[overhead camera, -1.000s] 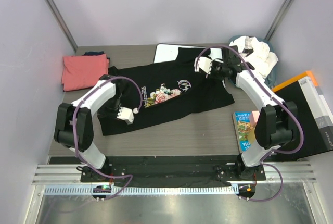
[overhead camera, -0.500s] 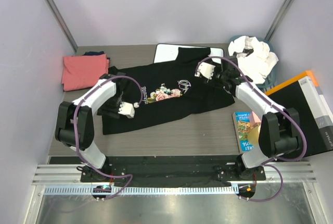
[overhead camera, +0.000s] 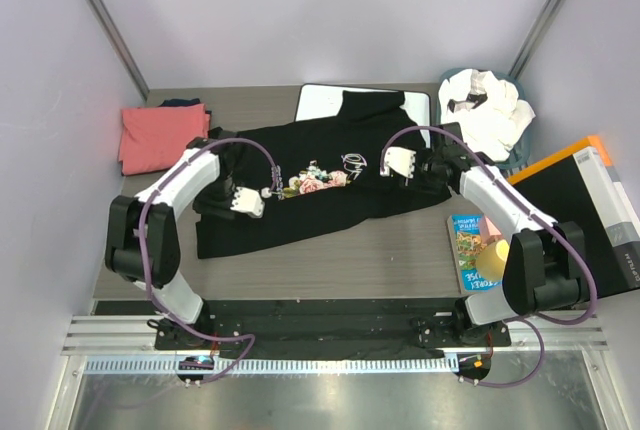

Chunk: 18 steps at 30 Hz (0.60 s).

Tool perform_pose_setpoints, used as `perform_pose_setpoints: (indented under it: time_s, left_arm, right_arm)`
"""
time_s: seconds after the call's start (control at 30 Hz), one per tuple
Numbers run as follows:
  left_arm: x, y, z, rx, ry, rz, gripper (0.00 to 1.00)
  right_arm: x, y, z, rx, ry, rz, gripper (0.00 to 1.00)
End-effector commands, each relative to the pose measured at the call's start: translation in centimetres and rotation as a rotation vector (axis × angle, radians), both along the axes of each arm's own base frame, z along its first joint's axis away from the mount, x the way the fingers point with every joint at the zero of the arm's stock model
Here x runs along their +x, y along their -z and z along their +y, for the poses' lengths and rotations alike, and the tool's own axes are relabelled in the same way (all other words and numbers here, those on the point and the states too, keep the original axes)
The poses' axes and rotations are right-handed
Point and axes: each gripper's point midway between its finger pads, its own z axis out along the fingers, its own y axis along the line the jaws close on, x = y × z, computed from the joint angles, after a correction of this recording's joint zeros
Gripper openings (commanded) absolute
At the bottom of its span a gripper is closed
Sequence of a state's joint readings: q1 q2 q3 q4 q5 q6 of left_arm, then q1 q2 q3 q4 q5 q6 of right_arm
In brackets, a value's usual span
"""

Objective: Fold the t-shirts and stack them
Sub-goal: Fold the flattened tshirt in 1/3 of the way

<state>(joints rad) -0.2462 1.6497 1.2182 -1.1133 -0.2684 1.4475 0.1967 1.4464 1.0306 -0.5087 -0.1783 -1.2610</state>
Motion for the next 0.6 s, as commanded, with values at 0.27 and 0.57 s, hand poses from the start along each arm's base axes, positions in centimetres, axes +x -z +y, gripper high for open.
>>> perform_pose_setpoints:
  time_s: [0.27, 0.57]
  left_arm:
    - [1.6, 2.1, -3.7, -0.197, -0.012, 0.123, 0.52]
    - [1.0, 3.8, -5.4, -0.281, -0.078, 0.232, 0.51]
  right_arm:
    - [1.7, -1.5, 0.8, 0.017, -0.036, -0.037, 0.55]
    - [2.3, -2.1, 0.9, 0.022, -0.036, -0.052, 0.54]
